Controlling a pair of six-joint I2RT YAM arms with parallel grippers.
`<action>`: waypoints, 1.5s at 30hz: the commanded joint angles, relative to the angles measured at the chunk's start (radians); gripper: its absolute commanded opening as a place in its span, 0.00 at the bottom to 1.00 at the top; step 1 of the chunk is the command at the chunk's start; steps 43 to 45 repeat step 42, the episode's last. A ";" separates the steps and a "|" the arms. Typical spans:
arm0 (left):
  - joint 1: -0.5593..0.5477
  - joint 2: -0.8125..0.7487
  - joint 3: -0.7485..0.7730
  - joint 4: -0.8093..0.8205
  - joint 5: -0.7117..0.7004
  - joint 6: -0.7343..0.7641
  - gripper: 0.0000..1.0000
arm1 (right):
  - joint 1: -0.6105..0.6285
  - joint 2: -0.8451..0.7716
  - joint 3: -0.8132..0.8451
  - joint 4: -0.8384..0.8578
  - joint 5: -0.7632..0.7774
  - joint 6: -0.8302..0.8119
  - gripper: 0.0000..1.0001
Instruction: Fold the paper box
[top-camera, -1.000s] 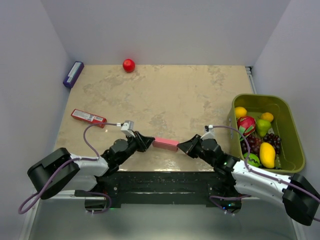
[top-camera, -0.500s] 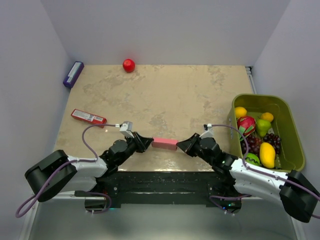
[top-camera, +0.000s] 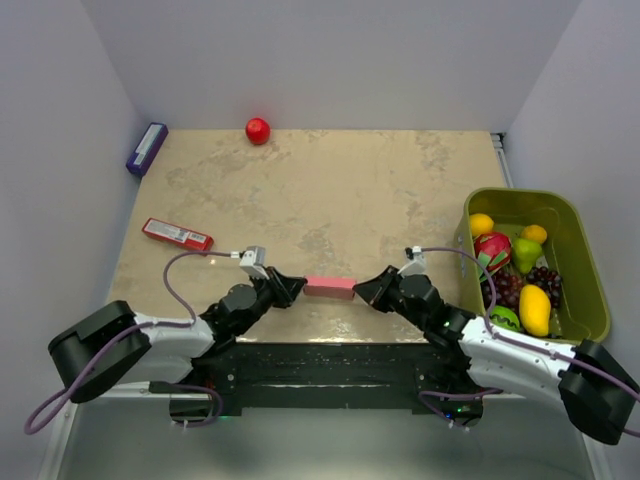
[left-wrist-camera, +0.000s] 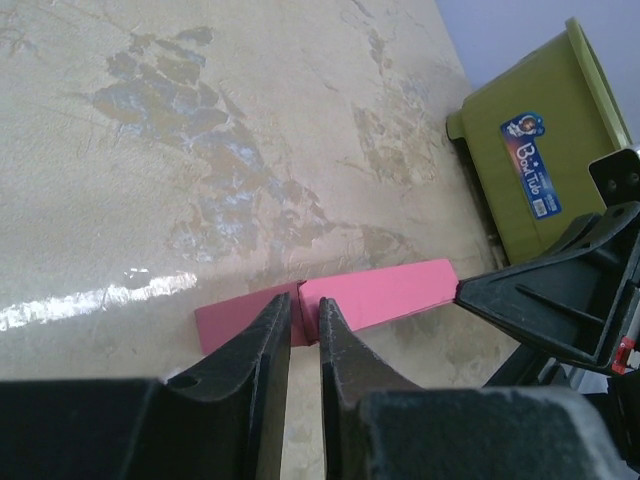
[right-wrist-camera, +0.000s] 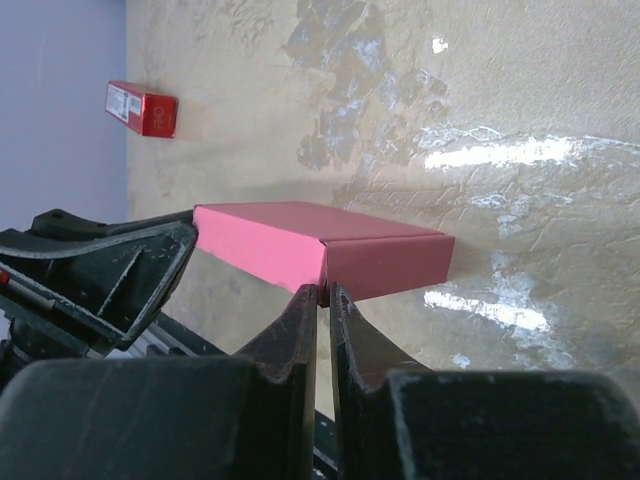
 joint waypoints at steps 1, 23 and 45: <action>-0.094 -0.080 -0.112 -0.346 -0.039 0.043 0.27 | 0.000 -0.038 0.004 -0.182 0.027 -0.117 0.08; 0.332 -0.462 0.336 -0.929 0.077 0.336 1.00 | -0.349 0.115 0.328 -0.182 -0.326 -0.585 0.99; 0.509 -0.527 0.613 -1.247 0.118 0.471 1.00 | -0.512 -0.101 0.429 -0.337 -0.202 -0.871 0.99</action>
